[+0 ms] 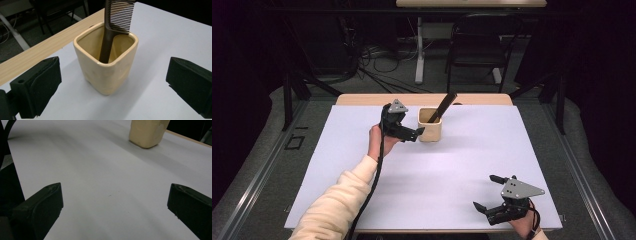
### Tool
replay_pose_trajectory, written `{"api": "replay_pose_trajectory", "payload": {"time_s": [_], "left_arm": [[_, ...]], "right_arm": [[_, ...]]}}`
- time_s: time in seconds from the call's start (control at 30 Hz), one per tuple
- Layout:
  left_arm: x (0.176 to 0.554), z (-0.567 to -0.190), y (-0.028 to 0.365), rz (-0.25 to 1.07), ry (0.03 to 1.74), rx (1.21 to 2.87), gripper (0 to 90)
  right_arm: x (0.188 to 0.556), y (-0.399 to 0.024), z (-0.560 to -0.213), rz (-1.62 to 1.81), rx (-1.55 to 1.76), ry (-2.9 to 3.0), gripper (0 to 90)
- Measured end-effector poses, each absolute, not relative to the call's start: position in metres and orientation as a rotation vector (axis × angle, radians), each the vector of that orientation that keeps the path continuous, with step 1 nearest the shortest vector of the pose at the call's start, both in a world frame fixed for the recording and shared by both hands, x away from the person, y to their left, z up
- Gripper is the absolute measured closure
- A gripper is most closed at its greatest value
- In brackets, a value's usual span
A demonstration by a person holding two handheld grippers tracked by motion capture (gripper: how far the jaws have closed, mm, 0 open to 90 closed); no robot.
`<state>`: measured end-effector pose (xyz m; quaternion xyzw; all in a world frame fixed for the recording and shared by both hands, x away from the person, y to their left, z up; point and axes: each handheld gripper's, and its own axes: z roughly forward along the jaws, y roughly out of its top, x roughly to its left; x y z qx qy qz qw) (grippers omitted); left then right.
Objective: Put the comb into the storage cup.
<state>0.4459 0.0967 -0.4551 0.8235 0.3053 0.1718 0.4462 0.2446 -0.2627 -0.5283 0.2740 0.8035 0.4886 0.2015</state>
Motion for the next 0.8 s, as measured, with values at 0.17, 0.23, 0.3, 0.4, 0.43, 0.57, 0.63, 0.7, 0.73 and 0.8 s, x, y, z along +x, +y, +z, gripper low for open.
{"api": "replay_pose_trajectory", "payload": {"time_s": [0.17,0.23,0.3,0.4,0.43,0.57,0.63,0.7,0.73,0.8], "left_arm": [[0.439,-0.457,0.103,0.426,0.769,2.046,0.2],[0.435,-0.458,0.106,0.428,0.776,2.046,0.2],[0.433,-0.46,0.109,0.426,0.777,2.051,0.2],[0.428,-0.461,0.113,0.425,0.779,2.043,0.2],[0.426,-0.462,0.115,0.421,0.783,2.036,0.3],[0.418,-0.467,0.121,0.413,0.788,2.023,0.3],[0.414,-0.47,0.123,0.41,0.789,2.026,0.3],[0.411,-0.472,0.126,0.408,0.794,2.031,0.3],[0.41,-0.473,0.127,0.406,0.795,2.03,0.3],[0.407,-0.475,0.13,0.406,0.798,2.031,0.3]], "right_arm": [[0.245,-0.263,-0.528,1.361,0.765,2.247,0.0],[0.245,-0.263,-0.528,1.362,0.771,2.248,0.0],[0.245,-0.263,-0.528,1.361,0.766,2.246,0.0],[0.245,-0.263,-0.528,1.357,0.769,2.252,0.0],[0.245,-0.263,-0.528,1.356,0.769,2.252,0.0],[0.245,-0.262,-0.528,1.357,0.771,2.25,0.0],[0.244,-0.262,-0.528,1.359,0.77,2.25,0.0],[0.245,-0.262,-0.528,1.359,0.771,2.251,0.0],[0.245,-0.262,-0.528,1.359,0.771,2.251,0.0],[0.245,-0.262,-0.528,1.356,0.767,2.251,0.0]]}}
